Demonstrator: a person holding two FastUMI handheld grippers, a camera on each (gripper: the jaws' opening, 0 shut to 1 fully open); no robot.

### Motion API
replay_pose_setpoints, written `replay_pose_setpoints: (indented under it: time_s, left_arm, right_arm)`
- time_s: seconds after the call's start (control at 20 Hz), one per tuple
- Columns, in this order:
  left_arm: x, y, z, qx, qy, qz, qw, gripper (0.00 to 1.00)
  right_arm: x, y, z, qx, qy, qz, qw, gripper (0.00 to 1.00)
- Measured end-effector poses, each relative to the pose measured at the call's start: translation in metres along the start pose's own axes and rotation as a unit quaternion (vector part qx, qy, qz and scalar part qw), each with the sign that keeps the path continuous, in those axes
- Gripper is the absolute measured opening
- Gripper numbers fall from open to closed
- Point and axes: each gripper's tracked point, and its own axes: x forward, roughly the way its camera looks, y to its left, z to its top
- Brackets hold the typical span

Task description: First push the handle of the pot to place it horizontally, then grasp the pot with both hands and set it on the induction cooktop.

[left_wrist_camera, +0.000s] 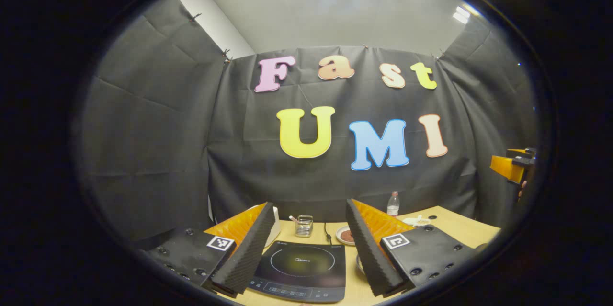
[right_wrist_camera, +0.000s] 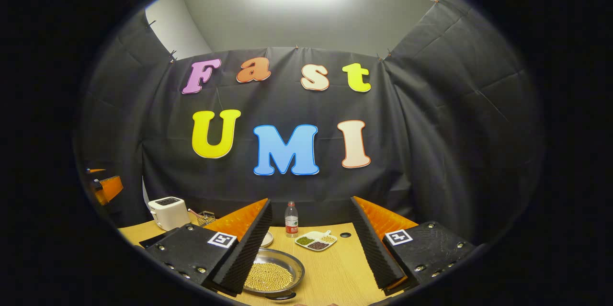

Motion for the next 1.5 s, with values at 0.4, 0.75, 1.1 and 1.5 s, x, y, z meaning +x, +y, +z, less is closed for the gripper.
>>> replay_pose_setpoints:
  time_s: [0.4,0.75,1.1,1.5]
  left_arm:
    - [0.005,0.032,0.000,0.000,-0.006,-0.004,1.000,0.99]
    - [0.007,0.074,-0.007,-0.001,-0.004,-0.004,1.000,0.99]
    - [0.005,0.096,-0.009,0.007,-0.006,0.016,1.000,0.96]
    - [0.011,0.085,-0.034,0.010,0.028,0.060,0.998,0.97]
  right_arm:
    - [0.002,0.035,-0.004,0.002,0.011,0.012,1.000,0.47]
    - [-0.004,0.094,-0.018,-0.014,0.023,0.052,0.998,0.07]
    - [-0.014,0.150,-0.071,-0.056,0.098,0.165,0.980,0.07]
    - [-0.021,0.173,-0.158,-0.066,0.213,0.273,0.936,0.07]
